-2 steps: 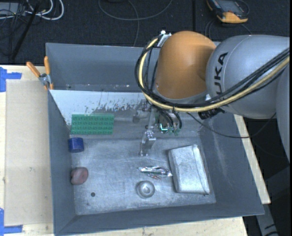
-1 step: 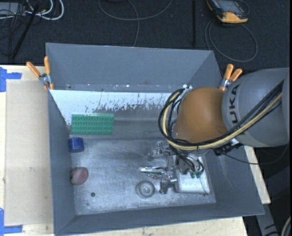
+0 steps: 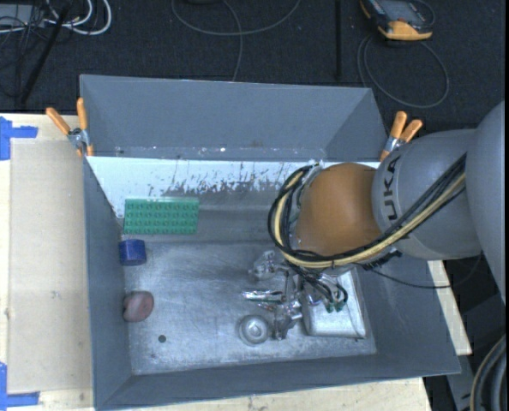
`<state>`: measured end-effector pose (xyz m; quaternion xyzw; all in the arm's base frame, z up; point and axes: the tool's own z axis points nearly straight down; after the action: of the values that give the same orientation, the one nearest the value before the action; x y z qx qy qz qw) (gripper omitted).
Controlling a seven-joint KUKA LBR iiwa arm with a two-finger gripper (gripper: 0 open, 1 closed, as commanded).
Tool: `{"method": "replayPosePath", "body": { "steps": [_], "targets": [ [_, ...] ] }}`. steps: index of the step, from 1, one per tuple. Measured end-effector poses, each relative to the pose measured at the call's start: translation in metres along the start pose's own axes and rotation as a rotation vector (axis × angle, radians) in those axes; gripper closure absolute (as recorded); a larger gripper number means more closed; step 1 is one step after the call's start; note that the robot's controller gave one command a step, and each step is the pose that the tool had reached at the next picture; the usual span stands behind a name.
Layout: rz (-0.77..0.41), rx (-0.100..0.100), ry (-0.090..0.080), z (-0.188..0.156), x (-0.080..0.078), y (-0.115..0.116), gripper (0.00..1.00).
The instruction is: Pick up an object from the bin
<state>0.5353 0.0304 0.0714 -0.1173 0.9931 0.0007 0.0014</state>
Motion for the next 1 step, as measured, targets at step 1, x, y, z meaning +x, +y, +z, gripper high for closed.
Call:
{"method": "replayPosePath", "body": {
  "steps": [1],
  "targets": [
    [0.004,0.0,-0.003,-0.0028,-0.0012,-0.0007,1.0]
  ]
}}
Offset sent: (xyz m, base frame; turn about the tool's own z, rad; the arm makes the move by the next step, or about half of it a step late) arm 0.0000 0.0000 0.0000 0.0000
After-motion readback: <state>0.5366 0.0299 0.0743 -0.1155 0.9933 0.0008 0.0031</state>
